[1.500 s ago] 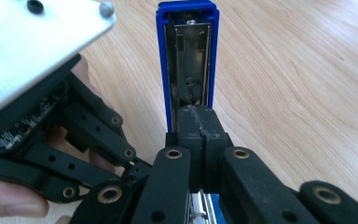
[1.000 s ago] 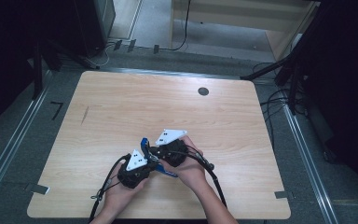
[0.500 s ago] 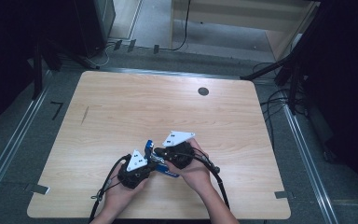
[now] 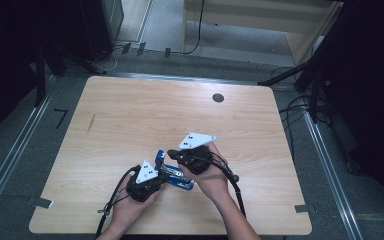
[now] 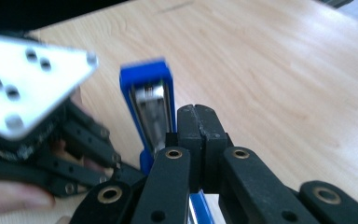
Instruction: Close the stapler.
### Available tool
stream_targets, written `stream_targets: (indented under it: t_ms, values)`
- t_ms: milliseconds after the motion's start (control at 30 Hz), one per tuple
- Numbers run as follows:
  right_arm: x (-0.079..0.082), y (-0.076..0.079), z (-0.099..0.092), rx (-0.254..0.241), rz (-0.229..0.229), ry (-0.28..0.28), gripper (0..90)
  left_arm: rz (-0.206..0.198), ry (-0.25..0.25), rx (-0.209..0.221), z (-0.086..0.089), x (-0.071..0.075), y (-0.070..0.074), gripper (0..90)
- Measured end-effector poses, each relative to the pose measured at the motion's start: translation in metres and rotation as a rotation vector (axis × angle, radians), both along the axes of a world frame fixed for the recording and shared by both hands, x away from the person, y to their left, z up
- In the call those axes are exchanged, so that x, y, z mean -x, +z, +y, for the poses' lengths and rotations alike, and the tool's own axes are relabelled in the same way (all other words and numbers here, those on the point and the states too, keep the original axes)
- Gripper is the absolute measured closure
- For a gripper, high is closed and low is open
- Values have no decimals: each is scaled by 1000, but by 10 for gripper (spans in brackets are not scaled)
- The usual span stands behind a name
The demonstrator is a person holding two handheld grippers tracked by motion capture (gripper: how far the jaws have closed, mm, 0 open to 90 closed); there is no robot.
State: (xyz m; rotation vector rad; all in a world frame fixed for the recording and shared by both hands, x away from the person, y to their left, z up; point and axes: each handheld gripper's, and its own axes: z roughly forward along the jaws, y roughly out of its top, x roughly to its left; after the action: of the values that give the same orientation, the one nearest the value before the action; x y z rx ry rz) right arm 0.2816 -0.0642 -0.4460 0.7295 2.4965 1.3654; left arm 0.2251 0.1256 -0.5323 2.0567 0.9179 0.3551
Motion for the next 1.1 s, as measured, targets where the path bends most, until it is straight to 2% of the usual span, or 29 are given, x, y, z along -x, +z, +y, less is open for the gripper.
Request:
stream_targets:
  t_ms: [267,500,700,1100]
  values:
    - [-4,20,13,-23,-32,-6,900,-3,0,-2,0,0,0,900]
    - [-3,30,27,-30,-42,22,900,-4,1,2,0,0,0,900]
    - [-1,30,35,-14,-49,58,900,-4,0,1,0,0,0,900]
    - [2,23,28,3,-41,54,900,-5,0,-1,0,0,0,900]
